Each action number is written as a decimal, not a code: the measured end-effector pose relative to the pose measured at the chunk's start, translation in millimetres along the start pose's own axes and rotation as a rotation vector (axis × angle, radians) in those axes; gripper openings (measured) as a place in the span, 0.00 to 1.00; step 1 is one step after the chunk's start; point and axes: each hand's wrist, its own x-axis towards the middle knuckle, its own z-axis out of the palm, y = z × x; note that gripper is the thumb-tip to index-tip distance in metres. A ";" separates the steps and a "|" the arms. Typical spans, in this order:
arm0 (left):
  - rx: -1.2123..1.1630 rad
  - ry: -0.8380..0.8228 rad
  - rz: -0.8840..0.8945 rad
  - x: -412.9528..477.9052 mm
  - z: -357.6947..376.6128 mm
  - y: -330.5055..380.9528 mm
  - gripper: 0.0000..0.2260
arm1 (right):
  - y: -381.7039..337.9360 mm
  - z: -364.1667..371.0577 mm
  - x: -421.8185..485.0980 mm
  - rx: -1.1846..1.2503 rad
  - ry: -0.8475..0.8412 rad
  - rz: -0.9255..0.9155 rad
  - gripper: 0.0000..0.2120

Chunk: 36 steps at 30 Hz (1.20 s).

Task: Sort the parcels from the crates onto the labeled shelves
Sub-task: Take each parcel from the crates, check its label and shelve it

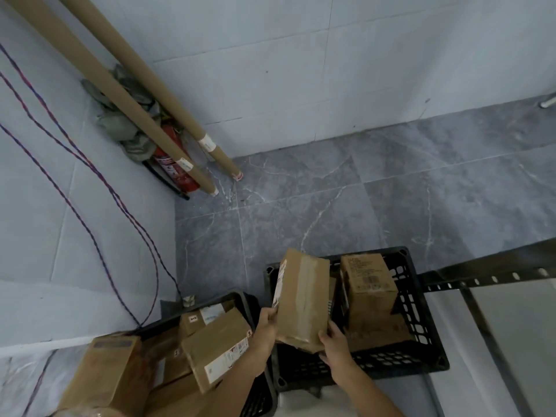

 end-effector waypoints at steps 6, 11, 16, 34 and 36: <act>-0.084 0.023 0.217 -97.3 -6.9 82.6 0.05 | -96.7 -20.7 -115.8 0.152 -0.024 -0.197 0.18; -0.104 0.047 0.462 -201.9 -17.1 170.2 0.10 | -196.4 -38.7 -241.8 0.146 -0.081 -0.419 0.17; -0.151 -0.006 0.586 -312.1 -30.8 277.4 0.28 | -278.1 -50.7 -362.7 0.106 -0.114 -0.648 0.18; -0.326 -0.241 1.155 -509.2 -49.4 388.2 0.38 | -353.9 -45.5 -562.3 0.074 -0.121 -1.218 0.17; -0.320 -0.208 1.199 -512.7 -50.8 389.1 0.36 | -354.4 -42.7 -569.7 0.047 -0.108 -1.231 0.18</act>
